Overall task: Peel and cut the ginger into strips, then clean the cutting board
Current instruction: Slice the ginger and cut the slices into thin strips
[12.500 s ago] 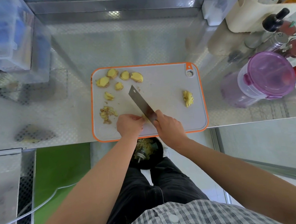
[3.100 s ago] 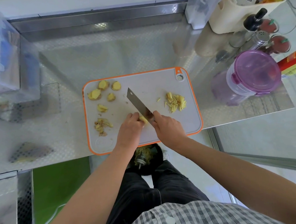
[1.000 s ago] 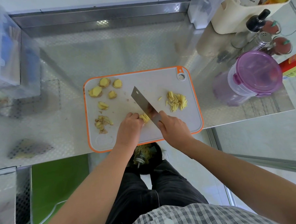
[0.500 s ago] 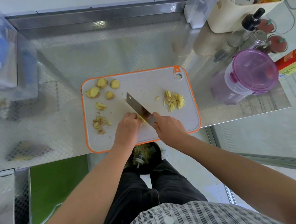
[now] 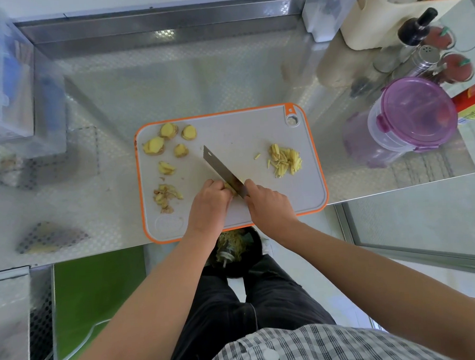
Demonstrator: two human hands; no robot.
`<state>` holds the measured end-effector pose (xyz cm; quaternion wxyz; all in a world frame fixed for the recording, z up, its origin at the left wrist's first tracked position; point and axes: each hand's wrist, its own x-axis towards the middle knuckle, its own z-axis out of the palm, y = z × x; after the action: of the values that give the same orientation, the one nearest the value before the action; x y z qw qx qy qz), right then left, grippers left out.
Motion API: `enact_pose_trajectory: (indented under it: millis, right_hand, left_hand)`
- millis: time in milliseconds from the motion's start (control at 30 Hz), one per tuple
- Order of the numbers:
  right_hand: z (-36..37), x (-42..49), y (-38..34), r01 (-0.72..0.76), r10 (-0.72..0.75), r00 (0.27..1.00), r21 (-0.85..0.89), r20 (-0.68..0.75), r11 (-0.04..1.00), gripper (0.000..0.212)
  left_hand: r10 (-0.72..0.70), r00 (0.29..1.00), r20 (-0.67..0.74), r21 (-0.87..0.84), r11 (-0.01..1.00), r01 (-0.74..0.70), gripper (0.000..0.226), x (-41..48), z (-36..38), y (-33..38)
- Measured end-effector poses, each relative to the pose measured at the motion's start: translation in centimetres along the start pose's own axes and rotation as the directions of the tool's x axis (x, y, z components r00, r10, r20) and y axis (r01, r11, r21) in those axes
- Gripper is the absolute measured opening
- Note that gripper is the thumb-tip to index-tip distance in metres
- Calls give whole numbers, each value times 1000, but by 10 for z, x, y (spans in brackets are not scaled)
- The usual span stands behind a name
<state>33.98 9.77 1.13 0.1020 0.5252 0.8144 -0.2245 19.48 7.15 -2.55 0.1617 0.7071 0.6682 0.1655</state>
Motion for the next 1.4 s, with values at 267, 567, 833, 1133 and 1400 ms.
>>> enact_pose_trajectory:
  millis: [267,567,833,1133,1400]
  right_hand:
    - [-11,-6,3,36,-36,999,68,-11,997,16]
    - [-11,-1,-5,11,-10,1000,-16,21,1000,9]
    - [-3,7,-6,2,-2,1000,65,-7,998,9]
    - [-14,-6,0,45,-45,999,73,3,996,17]
    - [-14,-7,-1,45,-46,999,41,20,998,13]
  left_hand:
    - [15,1000,-3,22,1000,-15,19,-1,3,-2]
    - [18,1000,-10,34,999,-18,28,-1,4,-3]
    - [-6,1000,0,1,1000,6,13,-4,6,-3]
    - [0,1000,-5,9,1000,0,13,-6,7,-5]
    - [-2,1000,-22,-10,1000,2,15,-6,6,-6]
